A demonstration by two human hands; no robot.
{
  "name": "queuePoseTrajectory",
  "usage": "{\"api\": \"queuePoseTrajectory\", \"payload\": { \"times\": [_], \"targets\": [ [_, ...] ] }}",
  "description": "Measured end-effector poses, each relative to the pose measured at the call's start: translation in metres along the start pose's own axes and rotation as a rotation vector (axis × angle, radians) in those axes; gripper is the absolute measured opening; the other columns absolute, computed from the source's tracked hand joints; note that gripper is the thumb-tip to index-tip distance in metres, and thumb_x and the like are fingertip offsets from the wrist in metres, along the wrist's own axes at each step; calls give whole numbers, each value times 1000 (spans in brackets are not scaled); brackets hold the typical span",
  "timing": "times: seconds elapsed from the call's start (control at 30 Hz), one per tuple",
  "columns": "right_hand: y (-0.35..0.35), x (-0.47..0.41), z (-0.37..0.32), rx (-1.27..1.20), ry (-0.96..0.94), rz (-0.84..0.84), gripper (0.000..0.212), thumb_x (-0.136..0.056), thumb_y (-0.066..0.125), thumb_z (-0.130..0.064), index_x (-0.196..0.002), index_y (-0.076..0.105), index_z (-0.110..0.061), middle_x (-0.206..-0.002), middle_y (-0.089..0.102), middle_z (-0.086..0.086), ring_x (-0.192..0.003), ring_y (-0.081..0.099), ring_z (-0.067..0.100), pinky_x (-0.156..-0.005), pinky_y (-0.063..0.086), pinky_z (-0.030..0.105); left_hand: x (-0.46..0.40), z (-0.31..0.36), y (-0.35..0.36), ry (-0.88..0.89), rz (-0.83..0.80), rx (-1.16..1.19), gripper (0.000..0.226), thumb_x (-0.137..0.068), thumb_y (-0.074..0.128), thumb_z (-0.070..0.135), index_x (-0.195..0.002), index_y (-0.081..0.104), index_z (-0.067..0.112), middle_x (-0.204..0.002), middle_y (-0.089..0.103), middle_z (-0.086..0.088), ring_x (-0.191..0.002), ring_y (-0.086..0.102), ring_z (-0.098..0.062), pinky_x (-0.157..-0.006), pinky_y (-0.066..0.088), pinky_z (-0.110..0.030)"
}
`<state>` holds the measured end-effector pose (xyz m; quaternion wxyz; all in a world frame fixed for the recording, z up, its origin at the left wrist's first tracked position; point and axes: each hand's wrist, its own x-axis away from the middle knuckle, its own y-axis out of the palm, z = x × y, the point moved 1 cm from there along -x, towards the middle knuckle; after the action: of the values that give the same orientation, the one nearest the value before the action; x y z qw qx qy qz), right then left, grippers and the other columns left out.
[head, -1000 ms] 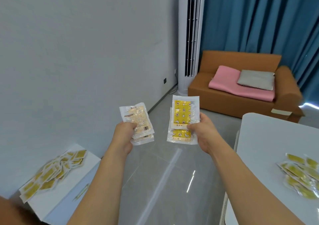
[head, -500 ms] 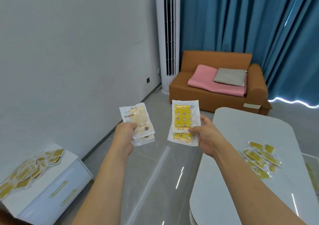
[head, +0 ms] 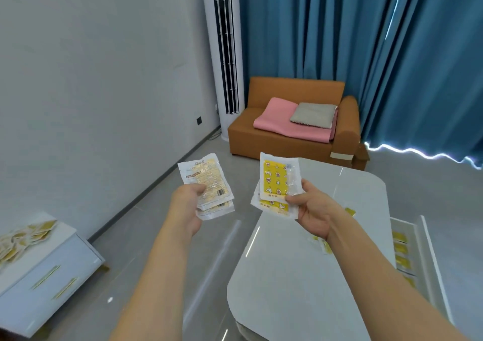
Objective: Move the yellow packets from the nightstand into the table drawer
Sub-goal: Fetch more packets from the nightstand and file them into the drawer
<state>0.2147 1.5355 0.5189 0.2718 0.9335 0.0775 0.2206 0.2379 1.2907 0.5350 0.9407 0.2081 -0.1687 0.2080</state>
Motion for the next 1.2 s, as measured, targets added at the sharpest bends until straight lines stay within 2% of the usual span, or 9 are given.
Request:
{"api": "queuePoseTrajectory", "payload": {
  "times": [0.17, 0.33, 0.4, 0.53, 0.67, 0.9, 1.03, 1.2],
  "targets": [
    [-53, 17, -34, 76, -53, 51, 57, -88, 42, 24, -131, 50, -13, -116, 68, 13, -100, 68, 34, -70, 59, 47, 16, -30, 57, -7, 9, -26, 26, -96, 45, 1, -114, 61, 12, -100, 72, -9, -86, 71, -27, -70, 57, -42],
    [-127, 42, -73, 76, -67, 56, 51, -90, 39, 22, -130, 54, -6, -121, 66, 18, -105, 66, 35, -82, 55, 49, 55, -81, 132, -33, -3, -92, 20, -95, 47, -1, -93, 63, 11, -90, 71, -9, -81, 69, -28, -73, 57, -42],
    [-161, 54, -87, 62, -59, 47, 48, -91, 38, 21, -128, 56, -4, -120, 66, 19, -102, 66, 35, -80, 57, 50, 72, -100, 162, -29, 3, -64, 21, -95, 46, -2, -89, 62, 11, -88, 70, -9, -80, 69, -29, -77, 56, -45],
    [-230, 79, -119, -1, -12, 41, 48, -91, 34, 22, -123, 57, -6, -112, 69, 18, -96, 67, 35, -64, 61, 46, 106, -141, 218, -37, -9, -36, 22, -96, 44, -2, -105, 61, 7, -96, 70, -11, -85, 69, -30, -76, 56, -46],
    [-276, 89, -141, -20, 35, 37, 51, -92, 33, 21, -127, 55, -8, -116, 67, 20, -96, 66, 40, -61, 59, 54, 126, -169, 252, -57, -10, -63, 33, -94, 47, 0, -123, 61, 4, -110, 71, -14, -95, 70, -33, -86, 56, -51],
    [-355, 90, -174, 17, 26, 75, 55, -92, 34, 20, -133, 53, -10, -125, 64, 19, -100, 66, 39, -62, 59, 53, 133, -207, 316, -100, -76, 11, 35, -93, 44, 1, -123, 60, 9, -117, 69, -14, -102, 69, -34, -88, 54, -53],
    [-412, 92, -207, 32, 41, 81, 54, -93, 34, 20, -130, 54, -14, -116, 68, 15, -95, 68, 36, -61, 59, 50, 141, -242, 372, -107, -54, -13, 32, -93, 44, 0, -119, 61, 9, -115, 70, -14, -103, 68, -34, -80, 56, -50],
    [-479, 84, -248, 126, 60, 44, 56, -92, 32, 22, -123, 56, -17, -111, 69, 12, -94, 68, 34, -70, 54, 52, 146, -284, 441, -90, 3, 0, 29, -95, 46, -1, -116, 63, 8, -112, 71, -14, -99, 69, -33, -77, 56, -47]
  ]
}}
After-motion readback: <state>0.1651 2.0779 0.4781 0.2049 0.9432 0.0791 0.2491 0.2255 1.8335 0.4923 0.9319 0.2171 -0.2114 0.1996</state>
